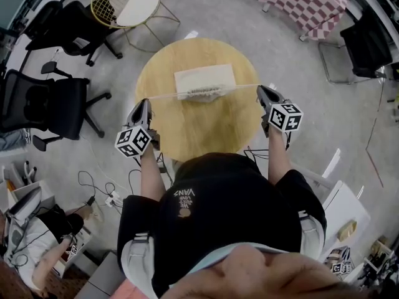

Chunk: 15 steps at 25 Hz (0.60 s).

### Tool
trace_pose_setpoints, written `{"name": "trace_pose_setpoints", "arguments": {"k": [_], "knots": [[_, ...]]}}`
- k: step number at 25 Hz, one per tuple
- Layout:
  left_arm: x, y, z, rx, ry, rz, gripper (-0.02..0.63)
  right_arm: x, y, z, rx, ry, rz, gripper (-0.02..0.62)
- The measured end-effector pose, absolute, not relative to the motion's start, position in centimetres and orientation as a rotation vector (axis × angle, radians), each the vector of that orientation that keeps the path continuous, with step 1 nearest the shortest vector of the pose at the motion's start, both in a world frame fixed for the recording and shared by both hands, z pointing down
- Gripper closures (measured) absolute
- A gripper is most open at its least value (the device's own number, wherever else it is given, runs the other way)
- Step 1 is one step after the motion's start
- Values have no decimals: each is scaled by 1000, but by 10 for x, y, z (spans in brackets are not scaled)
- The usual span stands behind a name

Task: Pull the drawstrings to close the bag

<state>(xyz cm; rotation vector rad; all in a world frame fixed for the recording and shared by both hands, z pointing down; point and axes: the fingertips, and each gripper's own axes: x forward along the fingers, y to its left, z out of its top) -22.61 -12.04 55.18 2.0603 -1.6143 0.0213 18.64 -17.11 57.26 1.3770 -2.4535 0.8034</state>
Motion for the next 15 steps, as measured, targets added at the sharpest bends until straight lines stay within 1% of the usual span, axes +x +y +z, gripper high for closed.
{"name": "trace_pose_setpoints", "arguments": {"k": [15], "knots": [[-230, -97, 603, 1958, -1631, 81, 572, 187, -147, 623, 1405, -2386, 899, 591]]}}
